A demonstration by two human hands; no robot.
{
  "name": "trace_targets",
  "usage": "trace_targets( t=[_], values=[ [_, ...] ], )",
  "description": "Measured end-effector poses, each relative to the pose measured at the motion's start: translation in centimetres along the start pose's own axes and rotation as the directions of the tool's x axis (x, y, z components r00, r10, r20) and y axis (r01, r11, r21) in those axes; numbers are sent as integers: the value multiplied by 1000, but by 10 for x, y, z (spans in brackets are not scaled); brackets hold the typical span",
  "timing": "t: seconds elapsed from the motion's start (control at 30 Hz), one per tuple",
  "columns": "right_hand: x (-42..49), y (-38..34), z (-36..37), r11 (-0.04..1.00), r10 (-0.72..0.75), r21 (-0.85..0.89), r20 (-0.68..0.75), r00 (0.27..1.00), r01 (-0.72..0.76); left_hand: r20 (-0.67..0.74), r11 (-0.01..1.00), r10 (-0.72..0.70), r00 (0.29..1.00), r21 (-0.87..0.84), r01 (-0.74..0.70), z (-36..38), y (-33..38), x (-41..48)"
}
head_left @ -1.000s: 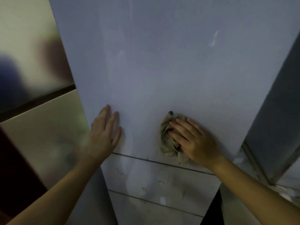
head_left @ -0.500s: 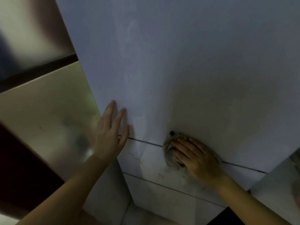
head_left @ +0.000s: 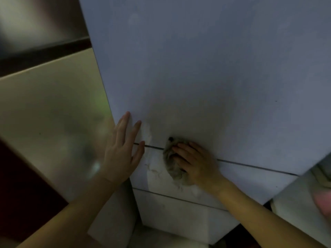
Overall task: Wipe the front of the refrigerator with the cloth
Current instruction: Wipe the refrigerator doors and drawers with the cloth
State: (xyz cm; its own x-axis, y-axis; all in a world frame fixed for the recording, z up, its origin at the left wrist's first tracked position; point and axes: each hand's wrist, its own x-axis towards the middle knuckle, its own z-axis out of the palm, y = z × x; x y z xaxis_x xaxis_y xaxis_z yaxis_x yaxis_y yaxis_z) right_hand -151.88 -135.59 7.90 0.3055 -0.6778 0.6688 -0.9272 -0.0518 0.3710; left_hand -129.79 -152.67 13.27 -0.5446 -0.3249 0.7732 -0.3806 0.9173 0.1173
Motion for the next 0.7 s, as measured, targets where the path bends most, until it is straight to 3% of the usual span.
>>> trace_targets(
  t=[0.17, 0.4, 0.53, 0.7],
  values=[
    [2, 38, -74, 989, 135, -47, -51, 989, -138, -17, 994, 90, 996, -55, -91, -21, 8, 18],
    [47, 81, -159, 983, 102, -138, -140, 985, -122, -111, 977, 205, 972, -30, -209, -37, 33, 81],
    [71, 114, -202, 947, 144, -245, -248, 958, -206, -151, 983, 182, 972, 35, -178, -42, 24, 106],
    [52, 130, -195, 941, 135, -296, -110, 985, -162, -158, 969, 245, 957, 76, -236, -33, 8, 105]
  ],
)
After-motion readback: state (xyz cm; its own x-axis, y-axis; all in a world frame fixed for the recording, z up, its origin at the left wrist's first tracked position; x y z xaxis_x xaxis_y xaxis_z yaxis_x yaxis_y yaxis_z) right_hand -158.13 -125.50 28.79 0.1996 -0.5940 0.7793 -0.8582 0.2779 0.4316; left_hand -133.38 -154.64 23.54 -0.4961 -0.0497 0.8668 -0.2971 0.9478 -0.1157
